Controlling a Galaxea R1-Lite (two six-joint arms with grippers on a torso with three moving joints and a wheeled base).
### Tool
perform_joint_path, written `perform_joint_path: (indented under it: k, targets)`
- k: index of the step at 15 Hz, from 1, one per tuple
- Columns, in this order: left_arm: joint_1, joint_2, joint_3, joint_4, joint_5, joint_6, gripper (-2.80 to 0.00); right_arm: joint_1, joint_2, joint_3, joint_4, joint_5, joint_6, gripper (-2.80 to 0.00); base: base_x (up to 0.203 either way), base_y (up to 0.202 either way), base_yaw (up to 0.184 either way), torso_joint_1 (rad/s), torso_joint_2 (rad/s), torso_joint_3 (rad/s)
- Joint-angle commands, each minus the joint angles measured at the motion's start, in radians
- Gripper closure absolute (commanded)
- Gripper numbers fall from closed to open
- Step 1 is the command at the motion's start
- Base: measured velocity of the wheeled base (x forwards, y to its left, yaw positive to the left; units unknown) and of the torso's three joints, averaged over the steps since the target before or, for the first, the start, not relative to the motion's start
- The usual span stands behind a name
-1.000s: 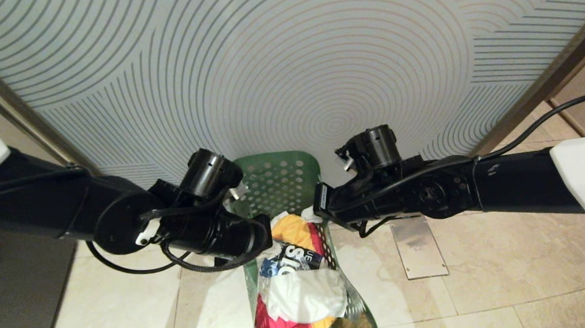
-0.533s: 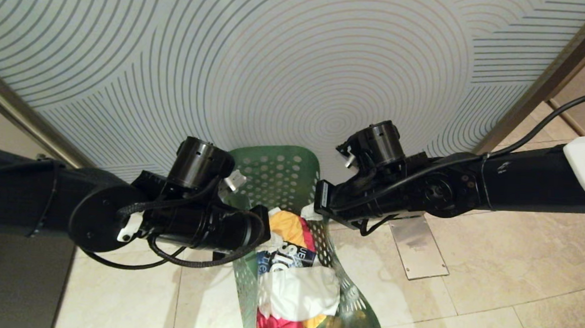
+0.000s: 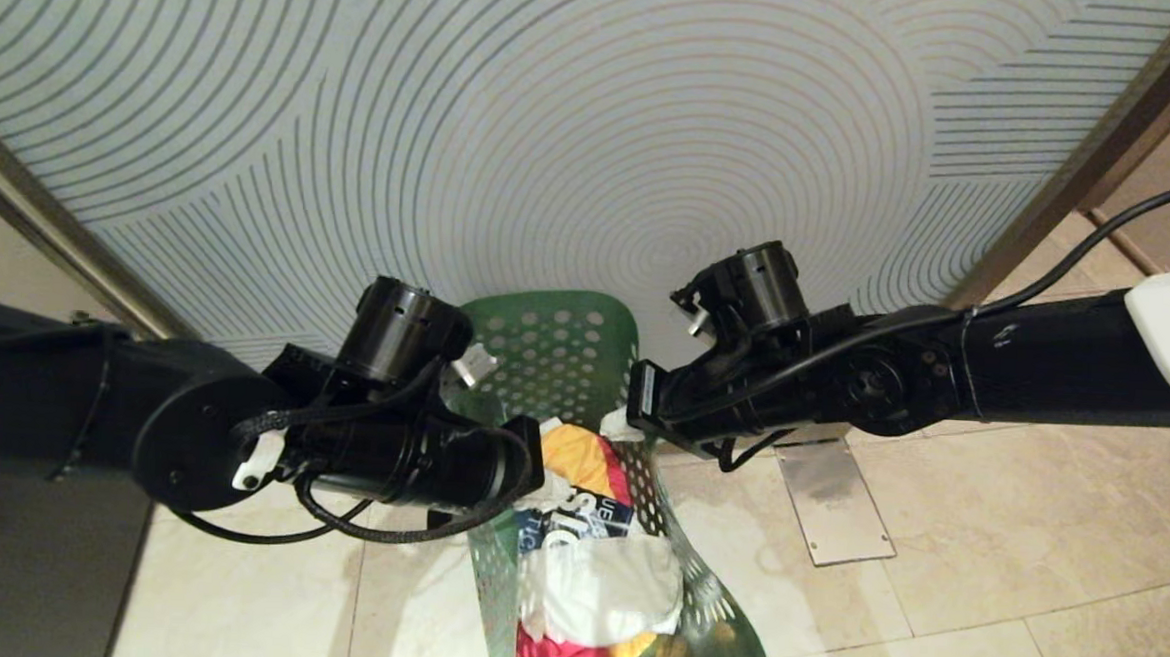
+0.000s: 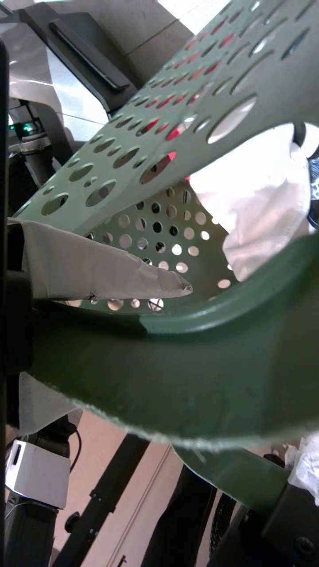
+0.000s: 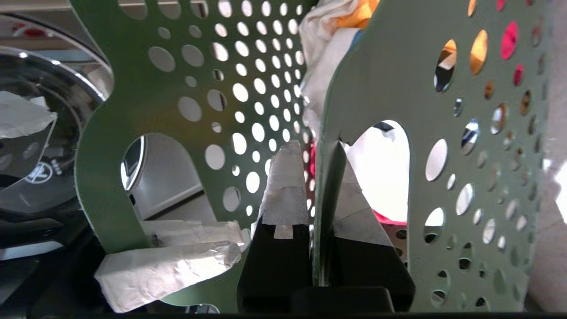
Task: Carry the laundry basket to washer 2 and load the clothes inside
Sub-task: Pick up the clothes basket and put it beside the washing machine
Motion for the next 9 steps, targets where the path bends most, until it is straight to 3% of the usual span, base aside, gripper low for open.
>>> perform_joint_path:
  k: [1,9]
  targets:
    - [-0.002,-0.001,0.0,0.006,-0.002,-0.004,0.0,0.003,0.002,0.003,0.0,0.002,0.005,0.0,0.0,0.0,0.0,0.003,0.0,0.191]
    - [-0.03,-0.039,0.002,0.05,-0.002,-0.032,0.0,0.011,-0.008,0.005,0.007,0.002,0.006,0.0,0.0,0.0,0.0,0.001,0.0,0.201]
